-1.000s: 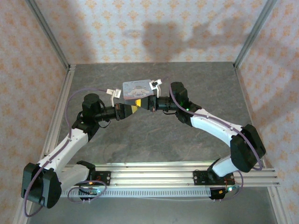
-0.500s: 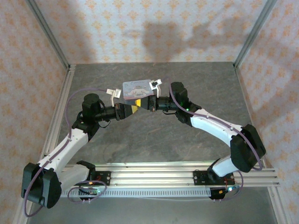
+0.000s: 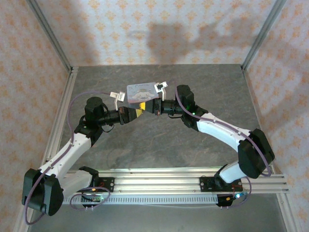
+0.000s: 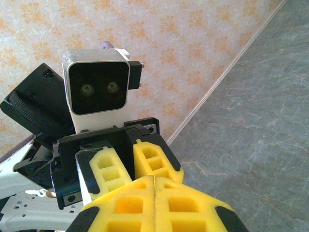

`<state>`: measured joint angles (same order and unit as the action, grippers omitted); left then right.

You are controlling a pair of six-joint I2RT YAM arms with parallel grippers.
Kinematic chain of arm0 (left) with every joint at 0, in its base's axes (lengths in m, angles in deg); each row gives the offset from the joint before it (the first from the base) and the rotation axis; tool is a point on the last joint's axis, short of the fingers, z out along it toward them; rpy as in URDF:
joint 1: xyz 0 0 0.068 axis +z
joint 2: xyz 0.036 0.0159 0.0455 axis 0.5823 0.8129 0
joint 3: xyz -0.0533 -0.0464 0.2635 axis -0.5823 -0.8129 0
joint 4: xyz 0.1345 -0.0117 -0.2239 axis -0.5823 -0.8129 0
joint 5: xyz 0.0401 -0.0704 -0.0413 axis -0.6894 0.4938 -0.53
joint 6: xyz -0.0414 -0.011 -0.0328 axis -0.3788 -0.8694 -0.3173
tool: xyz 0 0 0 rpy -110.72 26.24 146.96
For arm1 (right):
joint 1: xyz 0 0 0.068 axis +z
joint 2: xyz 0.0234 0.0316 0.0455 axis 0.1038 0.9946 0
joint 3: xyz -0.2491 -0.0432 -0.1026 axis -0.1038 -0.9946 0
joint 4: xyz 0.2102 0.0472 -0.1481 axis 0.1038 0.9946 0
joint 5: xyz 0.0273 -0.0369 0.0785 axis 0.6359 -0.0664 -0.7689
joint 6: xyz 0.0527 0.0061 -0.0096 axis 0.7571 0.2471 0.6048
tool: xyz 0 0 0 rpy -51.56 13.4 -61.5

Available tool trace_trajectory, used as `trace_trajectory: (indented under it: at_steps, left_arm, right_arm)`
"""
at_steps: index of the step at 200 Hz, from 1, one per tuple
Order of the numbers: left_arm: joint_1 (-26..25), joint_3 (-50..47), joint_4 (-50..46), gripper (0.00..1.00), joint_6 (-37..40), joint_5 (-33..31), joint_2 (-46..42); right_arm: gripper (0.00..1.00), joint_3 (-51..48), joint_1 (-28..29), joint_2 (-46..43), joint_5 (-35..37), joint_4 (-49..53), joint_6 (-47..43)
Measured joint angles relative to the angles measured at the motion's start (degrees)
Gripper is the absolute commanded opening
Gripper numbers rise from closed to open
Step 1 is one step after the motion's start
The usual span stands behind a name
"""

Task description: Unlock a padlock with a key

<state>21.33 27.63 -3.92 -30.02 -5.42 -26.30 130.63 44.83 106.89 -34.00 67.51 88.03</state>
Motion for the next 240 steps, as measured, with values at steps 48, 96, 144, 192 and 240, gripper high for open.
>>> trace_trajectory:
  at_steps: [48, 96, 144, 192, 240]
  left_arm:
    - [0.0, 0.0, 0.0, 0.19, 0.0, 0.0, 0.0]
    - [0.0, 0.0, 0.1, 0.04, 0.0, 0.0, 0.0]
    - [0.0, 0.0, -0.1, 0.0, 0.3, -0.3, -0.2]
    - [0.5, -0.5, -2.8, 0.0, 3.2, -2.8, -2.1]
    - [1.3, -1.7, -6.4, 0.0, 6.2, -5.1, -2.3]
  right_arm:
    - [0.0, -0.3, 0.0, 0.0, 0.0, -0.2, 0.1]
    - [0.0, -0.6, 0.2, 0.1, 0.0, -0.5, 0.4]
    - [0.01, -0.7, 0.2, 0.1, 0.3, -0.9, 0.6]
    - [0.41, -0.7, 0.6, 0.1, 1.8, 0.1, 1.0]
    - [0.55, -0.2, 0.5, 0.1, 4.6, 3.5, -0.2]
